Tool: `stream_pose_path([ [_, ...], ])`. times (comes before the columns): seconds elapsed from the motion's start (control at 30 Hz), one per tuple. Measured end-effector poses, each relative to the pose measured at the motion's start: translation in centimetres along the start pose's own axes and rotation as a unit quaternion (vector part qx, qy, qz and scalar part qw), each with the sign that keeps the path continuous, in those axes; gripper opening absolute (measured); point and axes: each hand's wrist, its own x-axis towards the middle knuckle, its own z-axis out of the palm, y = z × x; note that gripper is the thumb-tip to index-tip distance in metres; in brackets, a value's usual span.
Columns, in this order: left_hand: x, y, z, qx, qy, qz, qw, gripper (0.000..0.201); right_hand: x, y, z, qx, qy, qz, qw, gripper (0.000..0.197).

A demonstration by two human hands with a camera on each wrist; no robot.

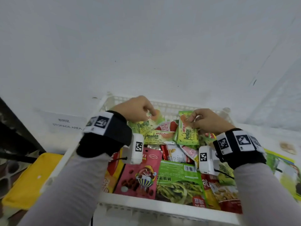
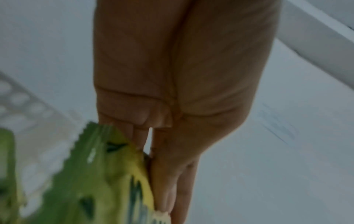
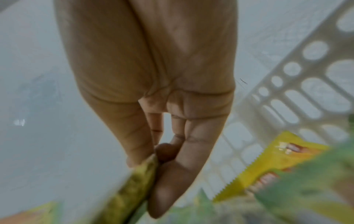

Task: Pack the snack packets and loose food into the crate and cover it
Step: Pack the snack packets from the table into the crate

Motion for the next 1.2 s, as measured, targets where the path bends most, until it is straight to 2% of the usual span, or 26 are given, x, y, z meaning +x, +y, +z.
stream_pose_path([
  [0.13, -2.4, -2.8, -3.4, -0.024, 0.067, -0.061, 0.996, 0.026, -1.0, -2.1, 0.0, 0.077, -0.003, -0.040, 0.996, 0.023],
  [0.3, -3.4, -4.6, -2.4, 0.106, 0.060, -0.179, 0.976, 0.026, -1.1, -7.4, 3.3, 0.102, -0.067, -0.094, 0.988, 0.014],
  [0.37, -3.4, -5.0, -1.4, 0.153, 0.061, -0.207, 0.964, 0.032, -0.7, -9.2, 5.5, 0.097, -0.089, -0.084, 0.988, 0.012],
  [0.4, -3.3, -5.1, -1.2, 0.171, 0.059, -0.209, 0.961, 0.036, -0.3, -9.8, 6.7, 0.080, -0.089, -0.073, 0.990, 0.017],
  [0.47, -3.0, -5.4, -0.9, 0.210, 0.058, -0.195, 0.956, 0.044, 0.4, -10.2, 8.9, -0.057, -0.071, -0.085, 0.992, 0.036],
  [0.53, -2.9, -5.9, -0.9, 0.214, 0.049, -0.180, 0.959, 0.052, 0.5, -10.2, 10.7, -0.210, -0.072, -0.130, 0.966, 0.049],
  [0.63, -3.0, -6.9, -0.7, 0.210, -0.020, -0.187, 0.960, 0.062, 0.4, -10.0, 12.6, -0.331, -0.133, -0.184, 0.916, 0.061],
  [0.7, -2.7, -7.2, -0.7, 0.234, -0.053, -0.189, 0.952, 0.066, 0.4, -10.0, 13.6, -0.374, -0.150, -0.193, 0.895, 0.062],
  [0.77, -2.2, -7.3, -0.5, 0.245, -0.065, -0.186, 0.949, 0.064, 0.5, -10.2, 14.7, -0.383, -0.157, -0.171, 0.894, 0.057],
  [0.87, -1.6, -7.3, -0.3, 0.240, -0.070, -0.183, 0.951, 0.049, 0.5, -10.8, 15.4, -0.394, -0.171, -0.145, 0.891, 0.051],
  [0.97, -1.3, -7.3, -0.1, 0.249, -0.072, -0.179, 0.949, 0.048, 0.3, -10.9, 13.9, -0.362, -0.180, -0.186, 0.896, 0.047],
  [1.1, -1.5, -6.7, -0.6, 0.256, -0.072, -0.177, 0.947, 0.062, -0.6, -10.3, 9.3, -0.233, -0.209, -0.181, 0.932, 0.052],
  [1.2, -1.6, -5.0, -1.4, 0.230, -0.071, -0.141, 0.960, 0.066, -1.1, -8.6, 5.0, -0.163, -0.183, -0.140, 0.959, 0.050],
])
